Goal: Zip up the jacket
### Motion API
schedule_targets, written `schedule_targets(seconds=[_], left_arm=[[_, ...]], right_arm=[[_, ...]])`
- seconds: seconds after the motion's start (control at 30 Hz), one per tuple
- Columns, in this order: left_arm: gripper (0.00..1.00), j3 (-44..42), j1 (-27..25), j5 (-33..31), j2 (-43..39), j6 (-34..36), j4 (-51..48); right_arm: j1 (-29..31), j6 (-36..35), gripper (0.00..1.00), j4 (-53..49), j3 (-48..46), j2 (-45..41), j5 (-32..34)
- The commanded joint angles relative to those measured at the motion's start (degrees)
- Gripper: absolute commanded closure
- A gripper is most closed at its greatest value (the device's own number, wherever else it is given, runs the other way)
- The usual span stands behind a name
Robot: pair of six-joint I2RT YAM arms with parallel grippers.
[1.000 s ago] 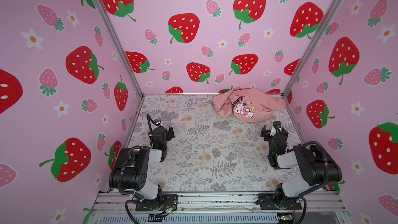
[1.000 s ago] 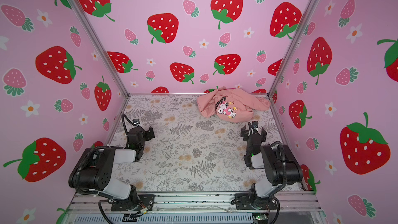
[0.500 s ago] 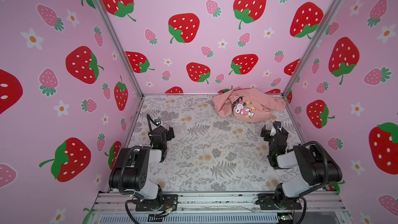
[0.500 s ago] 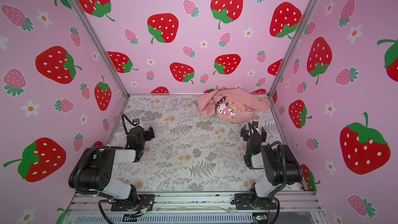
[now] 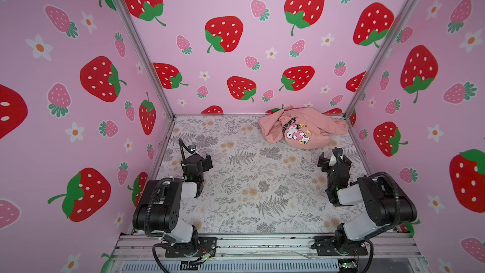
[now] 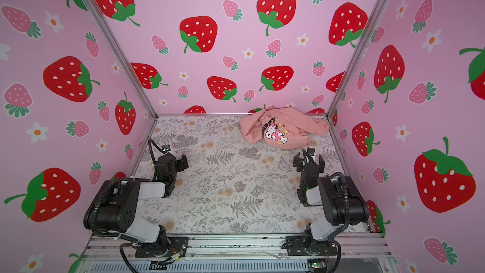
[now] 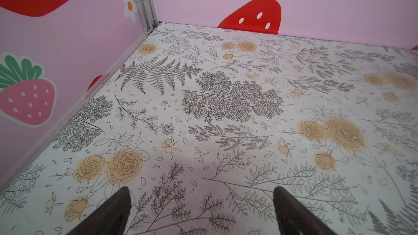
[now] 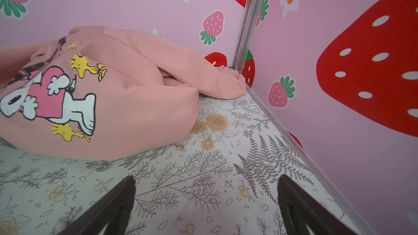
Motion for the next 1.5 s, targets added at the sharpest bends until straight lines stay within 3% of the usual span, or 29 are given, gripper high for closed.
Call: schedule_targets(seconds=[0.0, 0.1, 0.23, 0.37, 0.47, 0.53, 0.6, 0.63, 0.73, 0.83, 0.93, 0.97, 1.13, 1.33, 1.37, 1.47], left_arm=[[0.01, 5.26, -0.17, -0.98, -2.89, 0.16, -8.46], [0.01, 9.75, -0.15, -2.21, -5.53, 0.14, -17.97], [0.01, 10.67, -0.15, -4.29, -11.36, -2.09, -21.15], [0.01, 16.21, -0.16, -5.60, -17.47, -9.71, -28.50], [0.01, 25.73, -0.12, -7.67, -19.30, -18.67, -43.95], [0.01, 30.53, 0.43, -5.25, -19.75, -24.33, -52.64], [0.01, 33.60, 1.39, -0.17, -20.12, -28.36, -59.11], [0.01, 33.86, 1.80, 5.04, -20.51, -29.23, -60.22], [0.05, 31.65, 2.12, 18.86, -22.15, -32.12, -60.58], [0.12, 28.14, 1.69, 29.43, -23.14, -33.94, -61.25], [0.10, 21.19, -0.22, 35.44, -26.05, -36.98, -57.86], [0.01, 19.13, -1.69, 35.36, -27.77, -37.38, -57.62], [0.01, 11.20, -6.93, 33.39, -35.95, -37.90, -58.49], [0.01, 4.29, -7.42, 33.71, -42.94, -38.89, -60.52], [0.01, 3.29, -7.38, 34.23, -43.92, -39.45, -60.18], [0.01, 1.47, -7.38, 34.97, -45.99, -40.70, -60.10]], right_arm=[[-0.03, 1.48, 0.01, -1.04, -0.13, -2.81, 1.96], [0.42, 0.41, 0.01, 1.69, -1.33, -4.00, 1.86], [0.82, 3.28, 0.01, -16.30, 5.78, -11.65, 9.98], [0.81, 9.63, 0.01, -28.51, 10.67, -20.29, 9.95], [0.69, 15.43, 0.01, -39.95, 15.29, -25.60, 5.97], [0.09, 21.62, 0.01, -48.46, 19.11, -26.77, 5.42], [-1.37, 23.81, 0.00, -57.29, 24.32, -26.36, -2.88], [-1.43, 22.68, 0.10, -58.08, 25.98, -25.78, -9.28], [-0.41, 24.46, 0.22, -59.55, 30.16, -21.88, -23.89], [5.16, 23.69, 0.27, -64.99, 37.06, -14.74, -25.40], [12.01, 21.06, 0.25, -68.79, 44.09, -7.16, -23.27], [14.57, 20.13, 0.24, -70.27, 46.72, -4.38, -21.89], [22.84, 17.33, 0.22, -77.66, 60.95, 11.28, -14.90], [26.96, 17.30, 0.18, -80.87, 74.67, 27.15, -6.24], [27.23, 17.31, 0.08, -81.14, 77.00, 29.58, -5.45], [27.70, 17.86, 0.05, -83.64, 84.39, 36.62, -3.19]])
